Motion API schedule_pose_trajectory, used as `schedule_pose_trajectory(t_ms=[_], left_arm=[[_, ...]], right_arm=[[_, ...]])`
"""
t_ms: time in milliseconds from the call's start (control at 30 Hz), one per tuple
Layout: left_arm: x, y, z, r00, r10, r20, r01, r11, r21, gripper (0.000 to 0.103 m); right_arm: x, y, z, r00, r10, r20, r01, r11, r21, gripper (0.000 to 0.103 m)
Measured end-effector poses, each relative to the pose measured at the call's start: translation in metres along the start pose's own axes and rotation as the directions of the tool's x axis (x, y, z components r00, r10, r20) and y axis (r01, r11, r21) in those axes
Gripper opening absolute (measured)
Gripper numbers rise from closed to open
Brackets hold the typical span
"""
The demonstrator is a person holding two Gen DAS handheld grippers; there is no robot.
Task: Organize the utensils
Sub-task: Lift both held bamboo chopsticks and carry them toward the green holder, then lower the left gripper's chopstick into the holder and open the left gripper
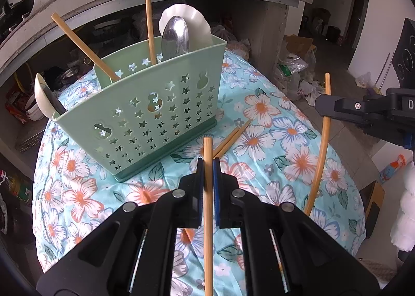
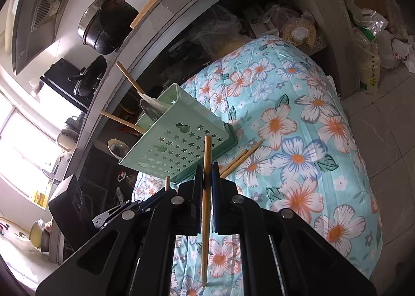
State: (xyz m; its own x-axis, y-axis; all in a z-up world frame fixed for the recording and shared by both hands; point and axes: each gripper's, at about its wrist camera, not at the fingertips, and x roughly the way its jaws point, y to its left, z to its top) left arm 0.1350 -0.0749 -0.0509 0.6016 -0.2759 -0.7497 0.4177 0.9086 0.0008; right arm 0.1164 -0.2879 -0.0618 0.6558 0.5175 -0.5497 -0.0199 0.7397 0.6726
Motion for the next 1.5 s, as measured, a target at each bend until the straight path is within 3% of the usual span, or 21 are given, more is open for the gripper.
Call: schedule_pose_trajectory(t_ms=[467, 733, 1000, 1200, 1333, 1433, 1500], left_arm=[[-0.012, 0.001, 0.006, 1.000, -0.001, 0.030, 0.001, 1.000, -0.008, 0.006], [-0.059, 0.040, 0.026, 0.985, -0.056, 0.161, 0.074, 0.991, -0.109, 0.006], [-0.104, 0.072, 0.045, 0.957, -0.092, 0.274, 0.144, 0.974, -0.174, 0.006], [-0.141, 0.083, 0.066, 0.921, -0.101, 0.376, 0.175, 0.970, -0.169, 0.006], [-0.173, 0.090, 0.087, 0.879, -0.072, 0.471, 0.166, 0.973, -0.161, 0.006], [-0.195, 0.094, 0.102, 0.833, -0.028, 0.552, 0.138, 0.977, -0.160, 0.006], [-0.202, 0.098, 0.111, 0.813, 0.009, 0.582, 0.110, 0.980, -0.168, 0.006]], right_arm=[[-0.003, 0.002, 0.002, 1.000, -0.001, 0.007, 0.001, 1.000, -0.008, 0.007], [-0.007, 0.011, 0.004, 1.000, -0.011, 0.023, 0.012, 0.999, -0.038, 0.007], [-0.010, 0.025, 0.005, 0.998, -0.028, 0.060, 0.034, 0.994, -0.102, 0.007], [-0.010, 0.023, 0.006, 0.997, -0.026, 0.068, 0.033, 0.994, -0.102, 0.007], [-0.010, 0.019, 0.008, 0.997, -0.024, 0.071, 0.031, 0.995, -0.097, 0.007], [-0.011, 0.017, 0.009, 0.997, -0.023, 0.074, 0.030, 0.995, -0.093, 0.007], [-0.011, 0.016, 0.010, 0.997, -0.021, 0.075, 0.027, 0.996, -0.090, 0.007]])
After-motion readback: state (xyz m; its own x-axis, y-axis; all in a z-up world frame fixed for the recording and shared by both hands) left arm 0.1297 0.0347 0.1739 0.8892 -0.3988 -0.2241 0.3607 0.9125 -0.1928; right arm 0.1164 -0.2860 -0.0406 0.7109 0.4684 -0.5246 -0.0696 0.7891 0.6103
